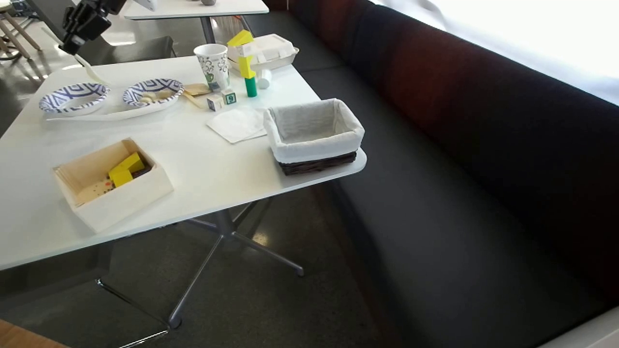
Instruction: Use the fork to place one white object from the right bowl to the bowl on the left.
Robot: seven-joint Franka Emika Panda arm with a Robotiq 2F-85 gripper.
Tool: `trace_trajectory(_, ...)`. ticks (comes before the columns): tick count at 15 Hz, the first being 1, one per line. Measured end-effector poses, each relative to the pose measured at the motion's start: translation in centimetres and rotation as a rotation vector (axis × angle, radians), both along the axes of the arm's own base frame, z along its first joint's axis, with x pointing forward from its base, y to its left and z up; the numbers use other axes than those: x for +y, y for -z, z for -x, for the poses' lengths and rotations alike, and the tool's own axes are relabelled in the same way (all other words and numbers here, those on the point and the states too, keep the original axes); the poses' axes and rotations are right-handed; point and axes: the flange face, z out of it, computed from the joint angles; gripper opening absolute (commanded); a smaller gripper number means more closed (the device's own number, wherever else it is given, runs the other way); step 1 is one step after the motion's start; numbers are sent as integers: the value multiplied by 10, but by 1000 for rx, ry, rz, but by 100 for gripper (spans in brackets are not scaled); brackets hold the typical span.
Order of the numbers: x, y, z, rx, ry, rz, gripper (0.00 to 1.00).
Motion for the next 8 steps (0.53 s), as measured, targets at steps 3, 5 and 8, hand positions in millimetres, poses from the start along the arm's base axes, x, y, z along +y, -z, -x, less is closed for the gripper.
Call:
trace_trajectory(3, -2, 7, -9, -19, 2, -7, 3)
trace_trajectory(5, -4, 11, -15, -31, 5, -5, 3)
trace_trajectory(8, -8, 17, -23, -46, 10, 5, 3)
